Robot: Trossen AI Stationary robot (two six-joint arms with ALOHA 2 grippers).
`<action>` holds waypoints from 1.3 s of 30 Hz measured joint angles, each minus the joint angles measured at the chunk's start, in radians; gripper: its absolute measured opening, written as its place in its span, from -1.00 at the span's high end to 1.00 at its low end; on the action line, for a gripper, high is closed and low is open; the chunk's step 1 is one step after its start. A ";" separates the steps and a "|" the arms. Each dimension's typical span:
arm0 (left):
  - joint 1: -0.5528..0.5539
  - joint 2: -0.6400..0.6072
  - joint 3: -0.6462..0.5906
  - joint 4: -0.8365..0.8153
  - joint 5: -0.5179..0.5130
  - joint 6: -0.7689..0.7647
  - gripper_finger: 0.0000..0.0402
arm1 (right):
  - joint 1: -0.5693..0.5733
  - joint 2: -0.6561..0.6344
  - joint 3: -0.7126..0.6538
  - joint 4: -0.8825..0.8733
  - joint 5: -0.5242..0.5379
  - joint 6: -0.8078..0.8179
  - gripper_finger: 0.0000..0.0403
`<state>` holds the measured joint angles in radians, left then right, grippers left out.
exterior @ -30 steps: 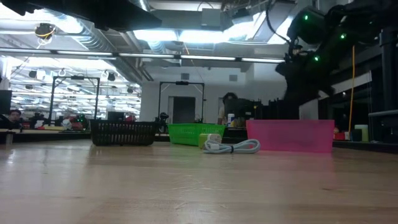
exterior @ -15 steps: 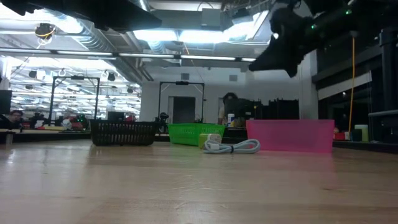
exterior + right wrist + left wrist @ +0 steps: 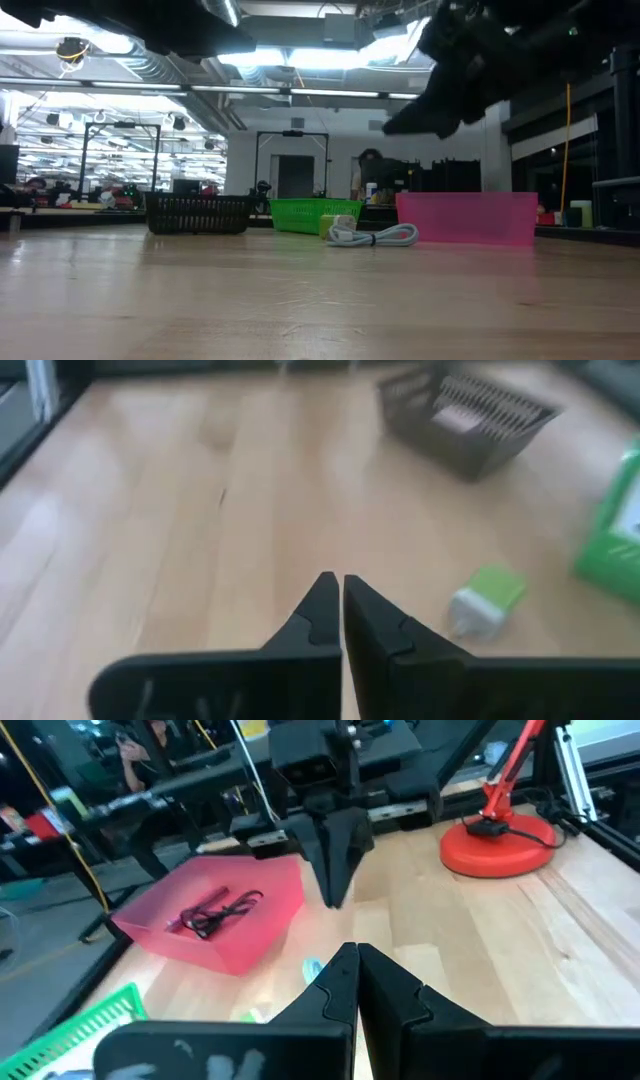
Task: Pick and place items into bin
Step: Put the blue charger cable into the pink bin
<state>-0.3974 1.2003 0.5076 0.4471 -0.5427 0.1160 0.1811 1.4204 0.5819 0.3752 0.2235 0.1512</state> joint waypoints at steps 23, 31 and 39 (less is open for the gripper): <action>0.000 0.000 0.000 -0.034 0.013 -0.083 0.98 | -0.002 0.176 0.281 -0.446 0.004 0.050 1.00; 0.000 0.000 0.000 -0.077 0.013 -0.184 0.98 | -0.014 0.309 0.501 -0.730 0.043 -0.052 0.86; 0.000 0.000 0.000 -0.165 0.013 -0.279 0.98 | -0.022 0.363 0.597 -0.901 0.045 -0.112 0.48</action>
<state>-0.3977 1.2003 0.5076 0.2819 -0.5297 -0.1626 0.1588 1.7833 1.1793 -0.5262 0.2680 0.0391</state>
